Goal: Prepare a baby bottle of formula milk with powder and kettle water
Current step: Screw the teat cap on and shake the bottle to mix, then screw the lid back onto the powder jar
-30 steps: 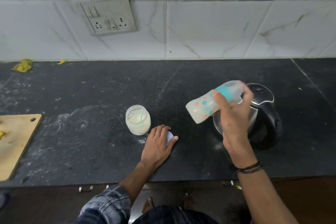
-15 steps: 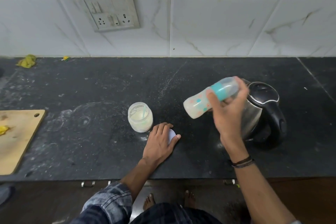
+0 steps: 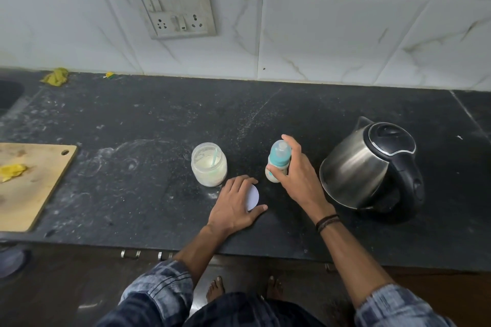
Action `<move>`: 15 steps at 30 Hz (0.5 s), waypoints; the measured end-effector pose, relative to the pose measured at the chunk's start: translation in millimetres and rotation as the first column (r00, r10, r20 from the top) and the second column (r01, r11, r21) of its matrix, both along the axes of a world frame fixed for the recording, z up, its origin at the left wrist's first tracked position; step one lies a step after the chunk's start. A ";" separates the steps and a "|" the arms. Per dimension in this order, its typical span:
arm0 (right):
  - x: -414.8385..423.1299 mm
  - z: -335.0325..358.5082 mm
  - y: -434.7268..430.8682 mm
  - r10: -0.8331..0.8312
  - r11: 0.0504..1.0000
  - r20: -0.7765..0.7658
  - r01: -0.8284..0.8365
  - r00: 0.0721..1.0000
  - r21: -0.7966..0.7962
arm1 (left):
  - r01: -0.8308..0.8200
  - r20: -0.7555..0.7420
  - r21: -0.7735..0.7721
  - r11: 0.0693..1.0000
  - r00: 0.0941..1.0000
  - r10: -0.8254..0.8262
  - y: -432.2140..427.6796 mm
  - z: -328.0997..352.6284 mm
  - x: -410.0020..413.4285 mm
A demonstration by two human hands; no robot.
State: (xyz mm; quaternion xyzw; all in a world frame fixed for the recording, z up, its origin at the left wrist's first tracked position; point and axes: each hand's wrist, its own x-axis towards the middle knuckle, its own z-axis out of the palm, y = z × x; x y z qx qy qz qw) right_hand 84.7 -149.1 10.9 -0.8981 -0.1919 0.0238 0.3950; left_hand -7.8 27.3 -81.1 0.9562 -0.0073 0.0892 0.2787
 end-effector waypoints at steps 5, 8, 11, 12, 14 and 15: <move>5.0 -9.7 -5.0 0.020 1.000 -0.006 -0.020 1.000 -0.006 | 0.032 0.000 -0.023 0.999 0.999 -0.032 1.5 -0.4 -1.2; 5.5 -14.0 -7.2 0.023 1.000 -0.011 -0.023 1.000 0.003 | 0.051 0.006 -0.043 0.998 0.999 -0.051 1.8 -0.4 -1.7; 5.8 -16.8 -8.8 0.015 0.999 -0.027 -0.014 1.000 0.034 | 0.050 0.006 -0.062 0.997 0.999 -0.050 0.0 1.5 -3.0; 6.0 -17.6 -9.7 0.010 0.999 -0.041 -0.008 0.999 0.049 | 0.045 0.003 -0.072 0.996 0.999 -0.044 -0.7 2.3 -3.3; 6.4 -20.0 -11.1 -0.004 0.996 -0.074 0.010 0.997 0.089 | 0.026 -0.005 -0.094 0.995 1.000 -0.027 -1.7 3.6 -3.4; 6.2 -21.6 -11.5 -0.014 0.993 -0.084 0.024 0.996 0.114 | 0.014 -0.006 -0.107 0.994 1.000 -0.015 -2.4 4.3 -3.7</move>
